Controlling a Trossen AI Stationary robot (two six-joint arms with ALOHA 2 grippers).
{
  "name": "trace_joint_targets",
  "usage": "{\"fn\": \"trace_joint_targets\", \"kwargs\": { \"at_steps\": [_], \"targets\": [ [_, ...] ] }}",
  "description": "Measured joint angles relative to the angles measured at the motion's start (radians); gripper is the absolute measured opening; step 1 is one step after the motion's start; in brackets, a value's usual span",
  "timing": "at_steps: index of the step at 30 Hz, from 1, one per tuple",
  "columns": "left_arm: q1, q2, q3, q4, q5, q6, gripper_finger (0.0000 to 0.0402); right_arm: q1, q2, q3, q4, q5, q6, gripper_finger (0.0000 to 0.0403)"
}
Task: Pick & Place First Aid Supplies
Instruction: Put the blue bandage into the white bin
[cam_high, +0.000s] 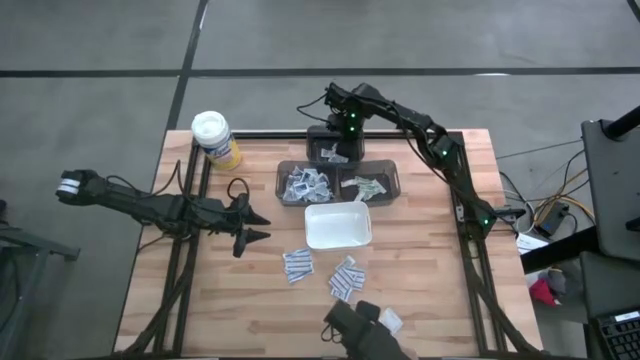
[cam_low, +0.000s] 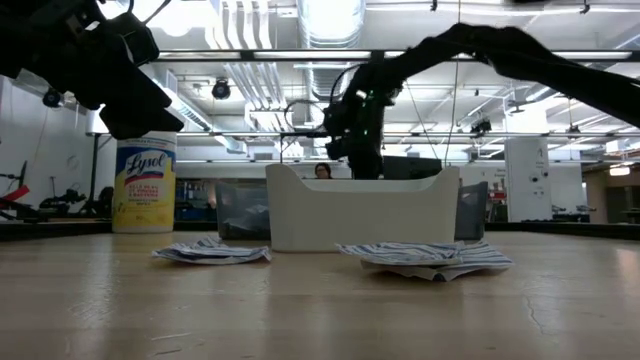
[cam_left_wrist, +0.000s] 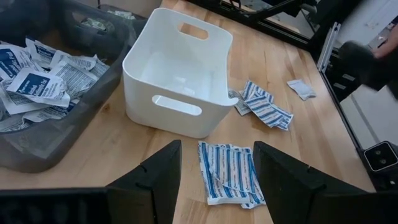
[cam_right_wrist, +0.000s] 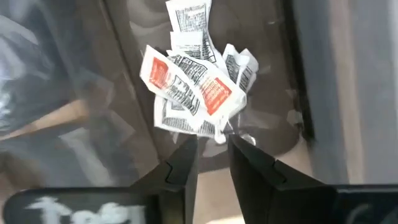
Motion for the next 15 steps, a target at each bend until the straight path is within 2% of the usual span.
{"fn": "trace_joint_targets", "kwargs": {
  "at_steps": [6, 15],
  "targets": [
    [0.000, 0.000, 0.000, 0.000, 0.000, 0.025, 0.0197, 0.009, -0.117, 0.001, -0.076, -0.002, 0.065, 0.0087],
    [0.000, 0.000, 0.000, 0.000, 0.009, 0.069, 0.0197, 0.091, -0.344, -0.007, -0.154, -0.012, 0.144, 0.0041]
  ]
}}
